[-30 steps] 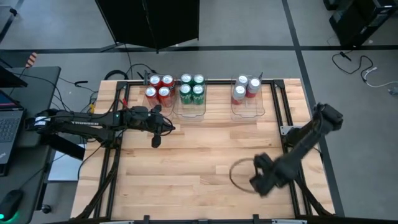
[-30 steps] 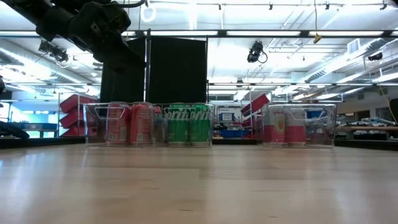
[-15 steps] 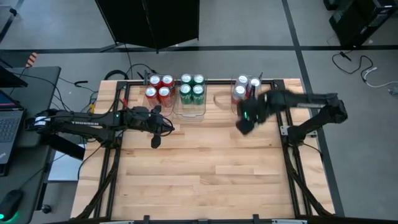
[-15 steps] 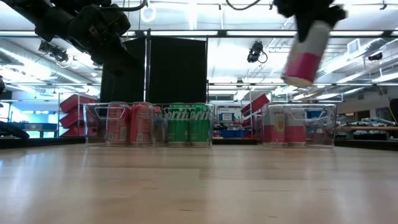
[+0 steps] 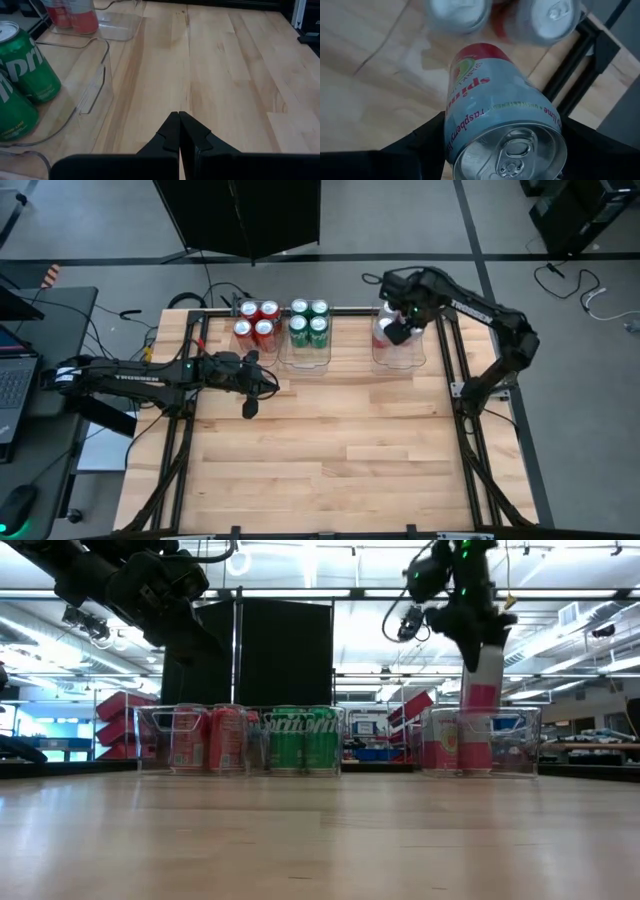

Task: Sort soda cans
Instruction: Put the white pink soda can into the right transparent bin

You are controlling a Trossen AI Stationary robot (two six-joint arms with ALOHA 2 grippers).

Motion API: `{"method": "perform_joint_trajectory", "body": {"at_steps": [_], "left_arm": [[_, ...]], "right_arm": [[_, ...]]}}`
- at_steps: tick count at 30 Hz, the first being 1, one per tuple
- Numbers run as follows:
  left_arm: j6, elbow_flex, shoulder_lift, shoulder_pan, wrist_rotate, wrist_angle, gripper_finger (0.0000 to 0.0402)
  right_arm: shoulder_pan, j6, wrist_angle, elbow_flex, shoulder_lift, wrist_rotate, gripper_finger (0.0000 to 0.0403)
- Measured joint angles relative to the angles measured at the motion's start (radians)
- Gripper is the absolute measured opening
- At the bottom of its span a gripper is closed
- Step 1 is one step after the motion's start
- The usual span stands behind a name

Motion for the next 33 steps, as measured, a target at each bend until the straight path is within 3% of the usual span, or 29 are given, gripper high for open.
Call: {"method": "perform_joint_trajectory", "body": {"at_steps": [15,33], "left_arm": [[-0.001,0.000,0.000,0.000,0.034,0.000,0.0000],[-0.002,0.000,0.000,0.000,0.034,-0.011,0.0000]], "right_arm": [[-0.099,-0.124,0.112,-0.001,0.207,0.054,0.0285],[-0.107,-0.105,0.285,-0.180,0.208,0.081,0.0285]]}}
